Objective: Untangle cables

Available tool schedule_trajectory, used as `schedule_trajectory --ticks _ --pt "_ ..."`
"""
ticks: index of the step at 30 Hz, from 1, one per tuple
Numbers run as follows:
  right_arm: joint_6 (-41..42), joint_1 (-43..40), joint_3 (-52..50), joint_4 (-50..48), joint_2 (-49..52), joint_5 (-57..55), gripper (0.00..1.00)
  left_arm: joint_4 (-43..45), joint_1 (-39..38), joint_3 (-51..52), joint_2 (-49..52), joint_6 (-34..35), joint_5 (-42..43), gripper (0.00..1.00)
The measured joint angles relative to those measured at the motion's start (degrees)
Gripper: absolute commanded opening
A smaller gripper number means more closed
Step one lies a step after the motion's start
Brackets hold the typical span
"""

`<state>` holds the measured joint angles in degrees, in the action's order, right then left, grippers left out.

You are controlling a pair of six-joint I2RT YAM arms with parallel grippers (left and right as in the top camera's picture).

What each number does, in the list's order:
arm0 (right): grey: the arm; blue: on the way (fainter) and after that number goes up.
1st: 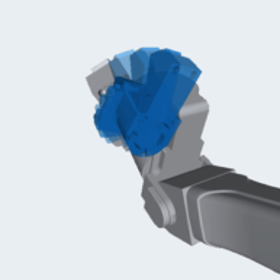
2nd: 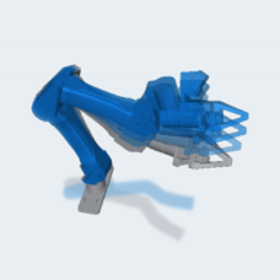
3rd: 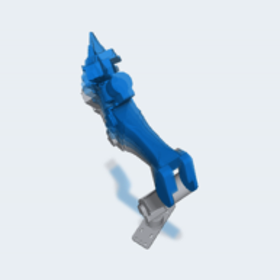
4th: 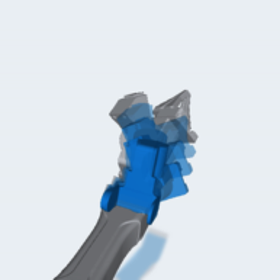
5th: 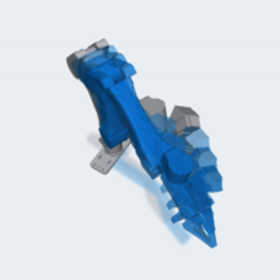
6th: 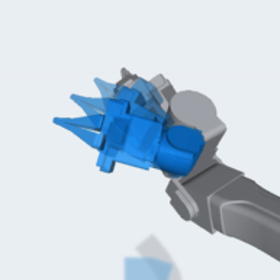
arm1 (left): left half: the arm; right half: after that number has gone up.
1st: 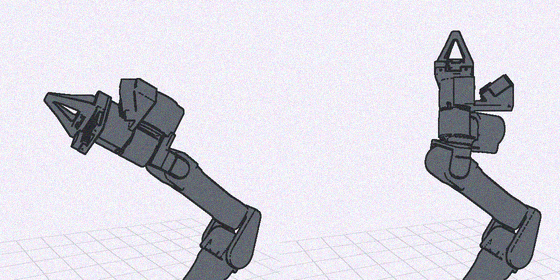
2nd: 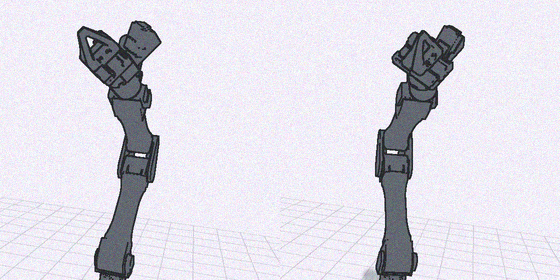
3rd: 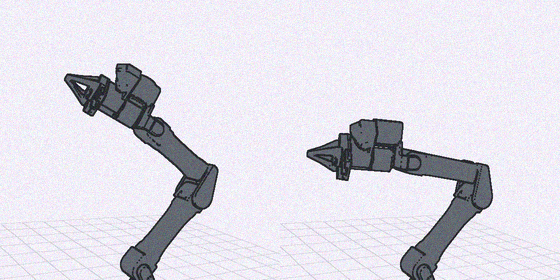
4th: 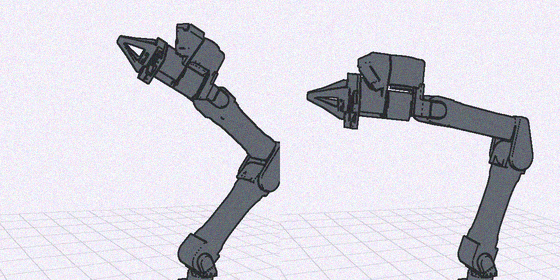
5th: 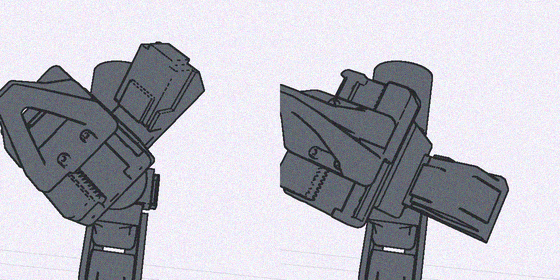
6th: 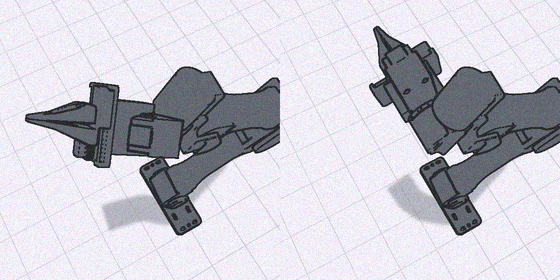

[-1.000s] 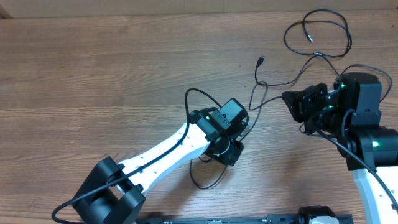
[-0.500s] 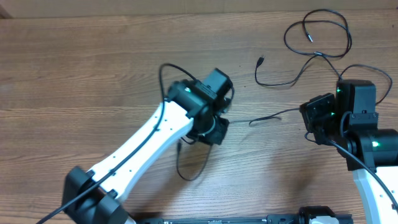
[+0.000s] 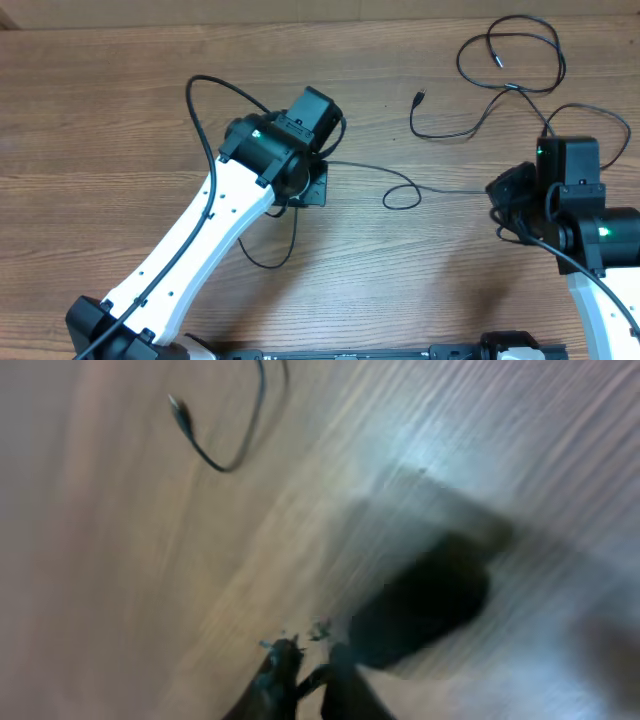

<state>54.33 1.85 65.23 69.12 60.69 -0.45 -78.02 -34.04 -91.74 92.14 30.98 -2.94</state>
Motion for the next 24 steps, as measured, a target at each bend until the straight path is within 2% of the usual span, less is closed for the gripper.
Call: schedule_trajectory --ticks 2,4,9,12,14,24 --pt "-1.7 0.02 0.0 1.99 0.0 -0.02 0.15 0.02 0.33 0.0 0.0 0.68 -0.39 0.04" --pt "-2.71 0.02 0.0 4.02 0.0 0.0 0.2 0.22 0.35 0.0 0.0 0.98 -0.57 0.04" --pt "-4.13 0.02 0.0 7.8 0.0 0.72 0.67 1.29 0.35 0.0 0.0 1.75 -0.55 0.04" --pt "-4.44 0.02 0.0 8.66 0.0 2.27 0.9 1.7 0.35 0.0 0.0 1.79 0.33 0.04" --pt "-4.59 0.0 0.0 8.85 0.0 3.19 1.0 1.81 0.35 0.0 0.0 1.92 1.22 0.04" --pt "-11.39 0.0 0.0 8.04 0.0 7.63 1.0 3.21 0.33 0.0 0.0 -2.29 8.59 0.04"
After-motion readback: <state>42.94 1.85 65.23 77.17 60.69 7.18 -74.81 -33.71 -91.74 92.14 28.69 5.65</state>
